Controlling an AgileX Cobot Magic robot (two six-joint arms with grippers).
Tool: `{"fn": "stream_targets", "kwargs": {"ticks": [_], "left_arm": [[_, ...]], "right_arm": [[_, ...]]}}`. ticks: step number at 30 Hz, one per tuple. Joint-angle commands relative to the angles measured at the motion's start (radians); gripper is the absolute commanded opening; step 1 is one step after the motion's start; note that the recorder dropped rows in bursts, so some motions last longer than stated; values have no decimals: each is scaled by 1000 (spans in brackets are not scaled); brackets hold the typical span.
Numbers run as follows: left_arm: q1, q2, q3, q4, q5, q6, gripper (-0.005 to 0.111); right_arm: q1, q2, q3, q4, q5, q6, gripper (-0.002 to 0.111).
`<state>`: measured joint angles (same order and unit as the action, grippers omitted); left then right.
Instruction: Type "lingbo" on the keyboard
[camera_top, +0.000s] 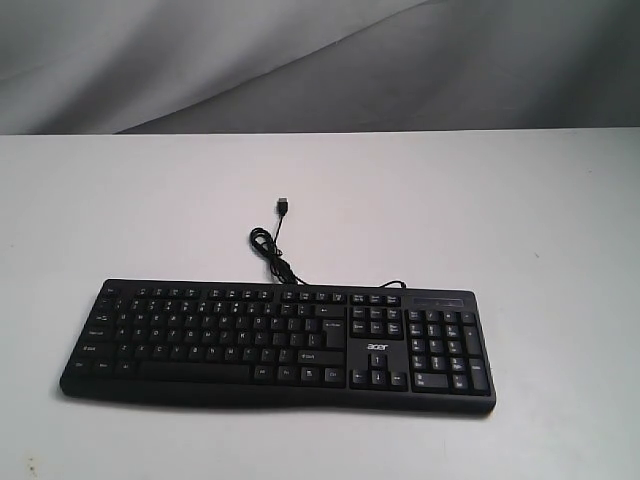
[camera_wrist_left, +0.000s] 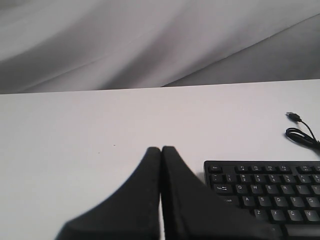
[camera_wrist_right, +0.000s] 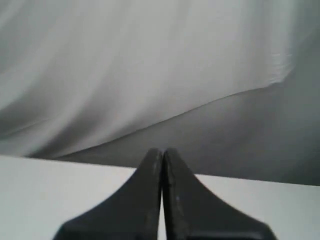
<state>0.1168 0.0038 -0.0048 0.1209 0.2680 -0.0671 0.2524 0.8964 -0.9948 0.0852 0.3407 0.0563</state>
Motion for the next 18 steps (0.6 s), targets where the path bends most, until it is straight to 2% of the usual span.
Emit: {"fn": "stream_targets", "kwargs": {"ticks": [1, 4, 7, 12, 18], "left_arm": [[-5, -4, 5, -4, -5, -2, 1], [-5, -4, 5, -4, -5, -2, 1], [-5, -4, 5, -4, -5, -2, 1], [-5, -4, 5, -4, -5, -2, 1], [-5, -4, 5, -4, -5, -2, 1]], "right_arm": [[-157, -256, 217, -113, -56, 5, 0], [-260, -443, 353, -179, -48, 5, 0], [-311, -591, 456, -190, -33, 14, 0], [-324, -772, 587, -166, -30, 42, 0], [-324, -871, 674, -166, 32, -83, 0]]}}
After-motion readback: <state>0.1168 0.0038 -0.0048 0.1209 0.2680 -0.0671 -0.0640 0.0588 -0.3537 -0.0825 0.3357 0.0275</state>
